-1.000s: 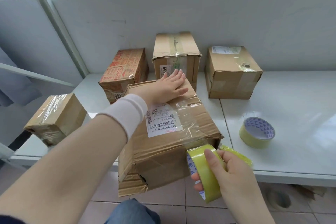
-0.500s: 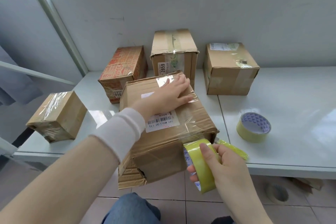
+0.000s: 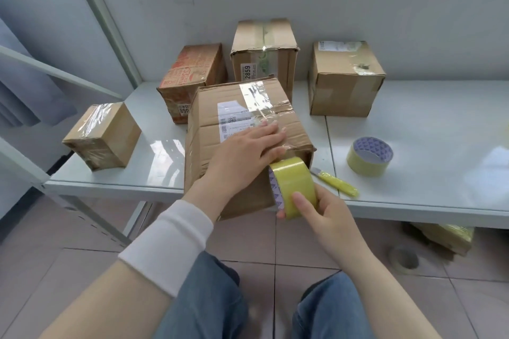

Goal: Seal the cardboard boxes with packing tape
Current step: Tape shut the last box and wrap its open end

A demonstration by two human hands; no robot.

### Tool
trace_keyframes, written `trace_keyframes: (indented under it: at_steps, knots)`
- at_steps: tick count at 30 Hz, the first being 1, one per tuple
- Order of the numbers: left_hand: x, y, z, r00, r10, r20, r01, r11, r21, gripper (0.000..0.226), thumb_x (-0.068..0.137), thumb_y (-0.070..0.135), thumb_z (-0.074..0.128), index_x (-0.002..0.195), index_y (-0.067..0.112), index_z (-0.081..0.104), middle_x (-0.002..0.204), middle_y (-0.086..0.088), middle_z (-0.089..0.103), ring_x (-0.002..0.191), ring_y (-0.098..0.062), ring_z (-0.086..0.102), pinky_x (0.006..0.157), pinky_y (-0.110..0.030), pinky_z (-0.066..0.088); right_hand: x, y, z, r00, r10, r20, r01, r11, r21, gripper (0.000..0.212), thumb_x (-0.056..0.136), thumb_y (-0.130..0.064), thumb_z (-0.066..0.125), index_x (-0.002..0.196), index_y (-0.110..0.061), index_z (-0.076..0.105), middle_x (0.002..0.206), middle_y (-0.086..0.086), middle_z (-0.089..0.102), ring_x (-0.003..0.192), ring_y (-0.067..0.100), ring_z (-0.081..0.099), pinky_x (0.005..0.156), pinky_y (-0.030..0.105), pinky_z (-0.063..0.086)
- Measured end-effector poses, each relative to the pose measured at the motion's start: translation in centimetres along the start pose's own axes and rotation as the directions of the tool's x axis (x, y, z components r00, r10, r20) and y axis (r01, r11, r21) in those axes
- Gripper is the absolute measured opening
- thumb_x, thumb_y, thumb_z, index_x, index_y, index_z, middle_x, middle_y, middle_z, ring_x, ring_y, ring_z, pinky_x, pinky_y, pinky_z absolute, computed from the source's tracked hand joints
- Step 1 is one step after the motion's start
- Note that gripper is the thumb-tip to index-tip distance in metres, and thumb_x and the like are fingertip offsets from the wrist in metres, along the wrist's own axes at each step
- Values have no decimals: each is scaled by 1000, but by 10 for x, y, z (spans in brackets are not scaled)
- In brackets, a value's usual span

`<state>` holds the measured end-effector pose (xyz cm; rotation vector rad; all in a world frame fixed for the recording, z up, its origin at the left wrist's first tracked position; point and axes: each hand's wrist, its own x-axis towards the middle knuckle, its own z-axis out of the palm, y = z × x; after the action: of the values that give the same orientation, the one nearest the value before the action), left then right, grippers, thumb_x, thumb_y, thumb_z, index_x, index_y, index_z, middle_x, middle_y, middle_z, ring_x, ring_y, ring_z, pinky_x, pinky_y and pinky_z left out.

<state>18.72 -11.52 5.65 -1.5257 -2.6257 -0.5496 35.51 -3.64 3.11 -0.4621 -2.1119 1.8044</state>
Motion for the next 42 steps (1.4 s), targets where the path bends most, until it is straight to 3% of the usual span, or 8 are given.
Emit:
trace_keyframes:
  at_steps: [9, 14, 20, 27, 30, 36, 38, 42]
  knots:
    - [5, -7, 0, 999, 30, -31, -32, 998, -63, 38, 95, 45, 45, 132, 37, 53, 144, 17, 44, 136, -2, 34, 109, -31, 34, -14, 12, 11, 984, 125, -129, -130, 991, -30, 24, 91, -40, 50, 80, -20, 59, 58, -11, 69, 57, -4, 60, 52, 10, 44]
    - [-44, 23, 15, 760, -295, -580, 36, 909, -416, 21, 91, 33, 58, 81, 15, 61, 79, 1, 59, 73, 4, 50, 69, -11, 39, -20, 24, 15, 986, 137, -98, -134, 990, 38, 24, 96, -35, 41, 92, -20, 60, 72, -6, 70, 71, -3, 61, 66, 12, 46]
    - [-71, 45, 48, 826, -562, -40, 323, 530, -784, 8, 91, 34, 58, 95, 28, 61, 92, 15, 65, 87, 7, 58, 73, -2, 41, -18, 38, 12, 986, 91, -140, -83, 995, 60, 19, 99, -24, 39, 90, -19, 55, 83, -5, 57, 70, -3, 49, 63, 8, 39]
    - [-60, 36, 56, 872, -488, -47, 284, 581, -763, 8, 86, 24, 67, 83, 31, 68, 81, 20, 68, 80, 2, 60, 72, -14, 46, 5, 48, -15, 976, 152, -157, -120, 974, 194, 11, 95, -17, 48, 90, -15, 57, 84, -5, 64, 79, 5, 60, 72, 20, 47]
    - [-60, 36, 60, 862, -503, -64, 277, 573, -772, 13, 86, 23, 67, 76, 31, 66, 72, 25, 65, 74, 7, 56, 69, -11, 42, 45, 69, -54, 921, -43, -386, -97, 937, -337, 14, 93, -15, 53, 102, -10, 62, 98, 1, 66, 93, 16, 58, 77, 22, 40]
    - [-58, 34, 63, 841, -537, -65, 244, 483, -841, 15, 84, 17, 69, 88, 31, 66, 80, 19, 69, 89, -5, 63, 86, -25, 48, 91, 115, -73, 974, -102, -202, -143, 414, -899, 37, 90, -21, 58, 120, 1, 58, 113, 21, 56, 100, 37, 44, 86, 39, 35]
    - [-58, 35, 62, 854, -517, -50, 237, 473, -849, 15, 85, 14, 67, 85, 29, 68, 82, 16, 69, 86, -1, 62, 81, -18, 47, 95, 112, -69, 965, -108, -238, -168, 439, -883, 32, 89, -19, 58, 115, 0, 59, 112, 19, 54, 100, 35, 45, 86, 38, 36]
    - [-56, 37, 62, 852, -522, -36, 244, 458, -855, 9, 86, 15, 66, 83, 23, 69, 86, 9, 71, 82, -1, 61, 75, -16, 47, 88, 86, -69, 910, 25, -414, -267, 799, -538, 12, 91, -9, 54, 101, -7, 48, 98, 10, 56, 86, 28, 58, 67, 30, 40]
